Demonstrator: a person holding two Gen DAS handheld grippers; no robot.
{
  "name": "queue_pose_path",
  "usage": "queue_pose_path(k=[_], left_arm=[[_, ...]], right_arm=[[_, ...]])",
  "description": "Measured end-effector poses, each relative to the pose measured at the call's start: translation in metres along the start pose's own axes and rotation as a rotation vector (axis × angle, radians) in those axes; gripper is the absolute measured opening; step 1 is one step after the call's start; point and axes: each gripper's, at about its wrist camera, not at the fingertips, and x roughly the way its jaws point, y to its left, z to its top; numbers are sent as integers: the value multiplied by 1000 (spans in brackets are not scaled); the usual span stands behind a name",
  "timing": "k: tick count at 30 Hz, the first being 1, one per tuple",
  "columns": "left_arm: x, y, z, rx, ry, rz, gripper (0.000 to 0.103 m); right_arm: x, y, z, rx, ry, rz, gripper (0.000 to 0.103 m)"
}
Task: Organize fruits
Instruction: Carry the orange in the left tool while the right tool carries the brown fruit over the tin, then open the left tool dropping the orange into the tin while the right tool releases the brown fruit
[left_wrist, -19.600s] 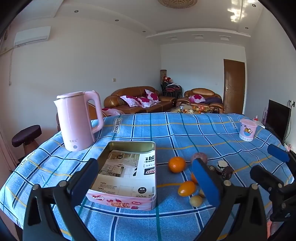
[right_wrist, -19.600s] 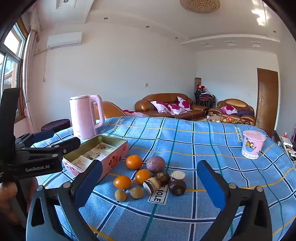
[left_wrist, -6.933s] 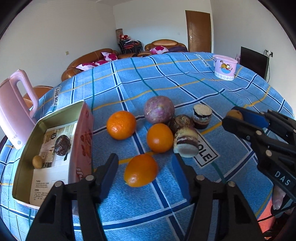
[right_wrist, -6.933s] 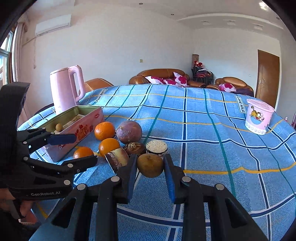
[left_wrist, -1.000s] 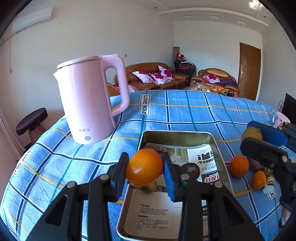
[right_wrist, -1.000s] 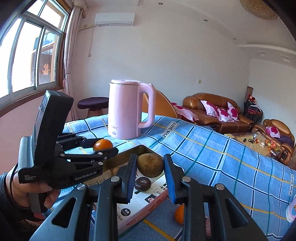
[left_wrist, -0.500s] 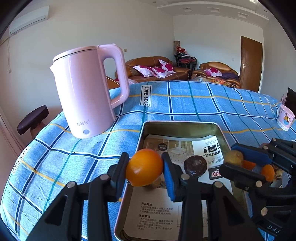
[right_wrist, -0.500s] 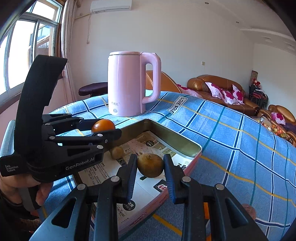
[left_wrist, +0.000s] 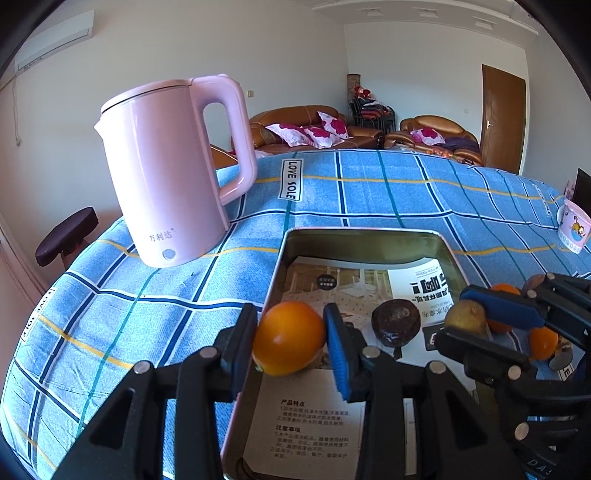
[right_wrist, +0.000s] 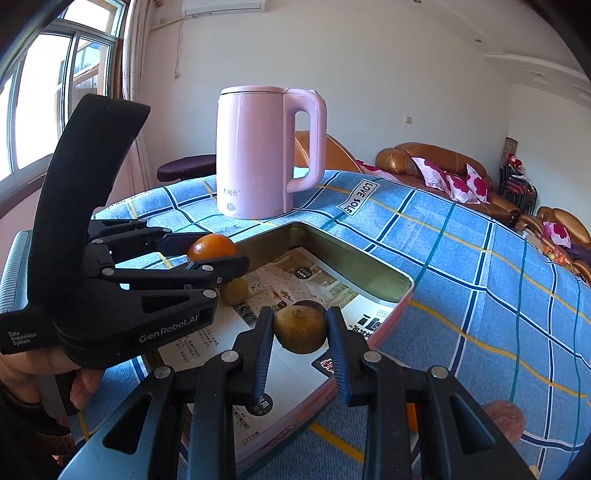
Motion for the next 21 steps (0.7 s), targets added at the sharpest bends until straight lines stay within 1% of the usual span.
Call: queue_pose_path(k=[4, 6, 8, 9, 10, 12, 17, 21], left_arm=[[-2, -3, 0, 8, -6, -1, 41], [-4, -4, 0, 15, -10, 3, 50], [-8, -5, -1, 12, -21, 12, 59], [-11, -4, -1, 6, -29, 11, 61], [-14, -4, -1, 0, -38, 1, 62], [-21, -2, -1, -15, -56, -9, 68], [-36, -3, -4, -47, -93, -21, 71], [-50, -10, -10, -73, -116, -51, 78]], right_arm=[[1, 1, 0, -5, 2, -9, 31], [1, 1, 0, -6, 0, -13, 33], [-1, 1, 0, -3, -8, -18, 42], [-2, 1, -1, -1, -15, -21, 50], [-4, 0, -1, 0, -21, -31, 55], [-7, 0, -2, 4, -32, -37, 56], [-20, 0, -8, 2, -38, -59, 57], [-44, -6, -22, 7, -45, -104, 57]])
